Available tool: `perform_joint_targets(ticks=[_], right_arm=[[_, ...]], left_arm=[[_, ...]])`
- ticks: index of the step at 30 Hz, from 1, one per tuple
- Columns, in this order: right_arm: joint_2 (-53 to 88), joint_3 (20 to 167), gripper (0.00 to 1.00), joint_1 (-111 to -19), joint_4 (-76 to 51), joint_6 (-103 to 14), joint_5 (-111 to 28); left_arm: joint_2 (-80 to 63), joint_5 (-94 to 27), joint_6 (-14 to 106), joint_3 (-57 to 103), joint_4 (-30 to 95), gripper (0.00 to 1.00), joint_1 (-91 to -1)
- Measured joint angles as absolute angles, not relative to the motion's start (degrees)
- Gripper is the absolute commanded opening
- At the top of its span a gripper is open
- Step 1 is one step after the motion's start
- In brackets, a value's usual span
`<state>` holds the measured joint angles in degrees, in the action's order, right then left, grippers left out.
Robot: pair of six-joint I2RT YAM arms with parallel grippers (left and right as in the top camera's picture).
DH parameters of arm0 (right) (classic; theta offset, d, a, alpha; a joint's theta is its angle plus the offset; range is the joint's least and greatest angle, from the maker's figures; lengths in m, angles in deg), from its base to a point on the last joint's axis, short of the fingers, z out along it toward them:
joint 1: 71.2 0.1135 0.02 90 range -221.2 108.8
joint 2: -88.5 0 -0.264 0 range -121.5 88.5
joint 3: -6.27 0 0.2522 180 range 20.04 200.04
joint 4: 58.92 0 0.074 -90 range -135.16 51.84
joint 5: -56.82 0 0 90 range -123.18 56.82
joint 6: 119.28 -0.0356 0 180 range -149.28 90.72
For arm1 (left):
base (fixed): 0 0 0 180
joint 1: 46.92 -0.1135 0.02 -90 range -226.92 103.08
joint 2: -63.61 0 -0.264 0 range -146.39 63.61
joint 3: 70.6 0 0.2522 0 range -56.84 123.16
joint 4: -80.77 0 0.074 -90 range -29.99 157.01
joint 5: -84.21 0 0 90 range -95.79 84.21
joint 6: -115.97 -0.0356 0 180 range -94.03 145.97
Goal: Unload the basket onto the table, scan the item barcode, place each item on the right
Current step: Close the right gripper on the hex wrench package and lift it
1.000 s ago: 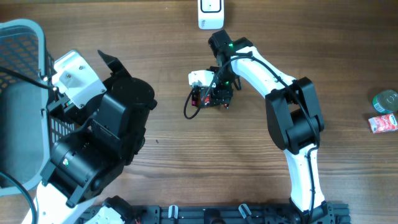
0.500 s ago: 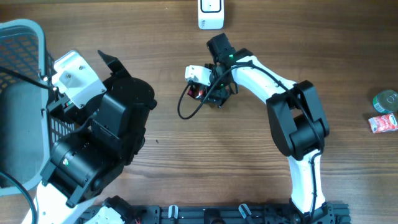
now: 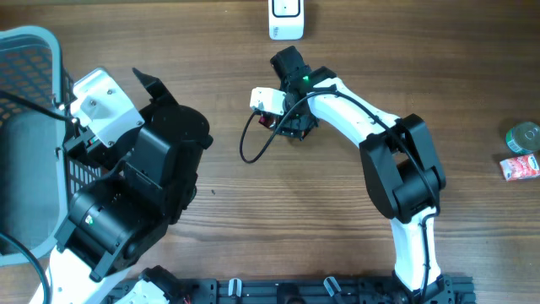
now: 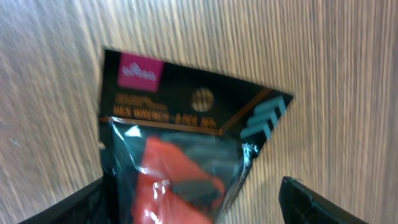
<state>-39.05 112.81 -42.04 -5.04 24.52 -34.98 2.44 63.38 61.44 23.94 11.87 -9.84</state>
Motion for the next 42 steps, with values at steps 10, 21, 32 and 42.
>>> perform_joint_targets(ticks=[10, 21, 32, 42], right_arm=[[-39.0, 113.2, 0.86, -43.0, -2.3, 21.8, -34.3], [-39.6, 113.2, 0.89, -45.5, 0.9, 23.4, -42.9], [-39.7, 112.8, 0.71, -44.4, -0.2, 26.5, -45.7], [-39.9, 112.0, 0.48, -42.7, -4.6, 24.5, -49.3]], left_arm=[[2.4, 63.4, 61.4, 23.9, 11.9, 1.00, -9.8], [2.4, 63.4, 61.4, 23.9, 11.9, 1.00, -9.8], [1.9, 63.4, 61.4, 23.9, 11.9, 1.00, -9.8], [1.5, 63.4, 61.4, 23.9, 11.9, 1.00, -9.8]])
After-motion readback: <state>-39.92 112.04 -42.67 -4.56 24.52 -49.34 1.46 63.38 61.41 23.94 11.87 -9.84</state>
